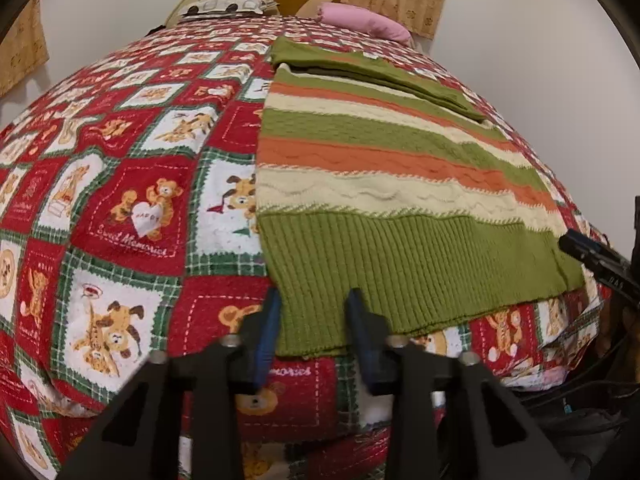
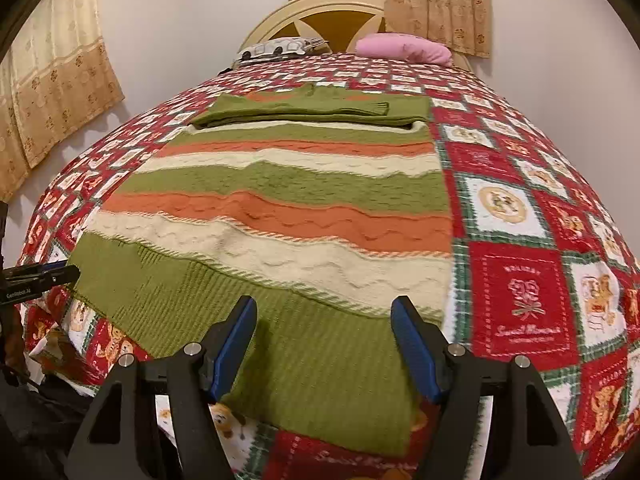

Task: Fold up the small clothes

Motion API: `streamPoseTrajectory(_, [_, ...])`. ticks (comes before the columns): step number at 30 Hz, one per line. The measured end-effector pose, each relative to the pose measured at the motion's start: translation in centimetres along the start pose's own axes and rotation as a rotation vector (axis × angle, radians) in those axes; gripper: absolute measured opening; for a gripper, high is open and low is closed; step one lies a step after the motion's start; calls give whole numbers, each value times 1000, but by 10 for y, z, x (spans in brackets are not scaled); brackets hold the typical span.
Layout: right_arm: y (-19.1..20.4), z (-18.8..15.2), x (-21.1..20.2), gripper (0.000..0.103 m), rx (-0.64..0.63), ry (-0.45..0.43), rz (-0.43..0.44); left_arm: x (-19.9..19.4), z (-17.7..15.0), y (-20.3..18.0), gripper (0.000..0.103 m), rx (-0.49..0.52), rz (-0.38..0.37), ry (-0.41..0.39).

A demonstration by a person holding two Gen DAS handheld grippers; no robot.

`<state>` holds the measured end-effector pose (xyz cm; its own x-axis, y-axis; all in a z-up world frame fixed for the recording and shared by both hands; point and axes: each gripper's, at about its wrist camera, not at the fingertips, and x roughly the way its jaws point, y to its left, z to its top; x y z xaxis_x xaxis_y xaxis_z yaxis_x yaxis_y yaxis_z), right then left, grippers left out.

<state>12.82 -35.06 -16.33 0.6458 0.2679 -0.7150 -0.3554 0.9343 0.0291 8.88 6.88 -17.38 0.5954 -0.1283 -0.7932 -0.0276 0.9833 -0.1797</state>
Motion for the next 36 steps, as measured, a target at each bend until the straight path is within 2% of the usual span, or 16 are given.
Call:
streamPoseTrajectory(3, [-13, -2, -9, 70, 29, -6, -22, -2, 1, 2, 10, 8, -16, -4])
streamPoseTrajectory(10, [-43, -17, -32, 70, 95, 13, -71, -22, 10, 3, 10, 16, -72, -65])
streamPoseTrajectory(17, [-27, -24, -26, 70, 50, 57, -7, -16, 12, 10, 10, -20, -111, -51])
streamPoseTrajectory(20, [-20, -29, -19, 54, 22, 97, -34, -11, 10, 11, 10, -20, -111, -39])
streamPoseTrajectory(21, [-16, -30, -19, 44, -5, 92, -65, -10, 8, 12, 10, -24, -113, -34])
streamPoseTrajectory(22, [-15, -30, -20, 26, -11, 96, -53, -8, 7, 13, 10, -30, -118, -28])
streamPoseTrajectory(23, [-15, -31, -22, 16, -4, 93, -27, -7, 7, 15, 9, -41, -128, -27])
streamPoseTrajectory(24, [-16, -31, -24, 12, 11, 91, 7, -8, 7, 17, 9, -53, -143, -33])
streamPoseTrajectory(27, [-19, -31, -30, 10, 22, 45, 40, -17, 10, 19, 9, -61, -172, -73])
streamPoseTrajectory(32, [-30, -18, -53, 9, 82, -97, 140, -25, 19, 16, 9, -36, -182, -113])
streamPoseTrajectory(36, [-40, -9, -48, 9, 145, -118, 191, -23, 33, 15, 8, -27, -190, -133])
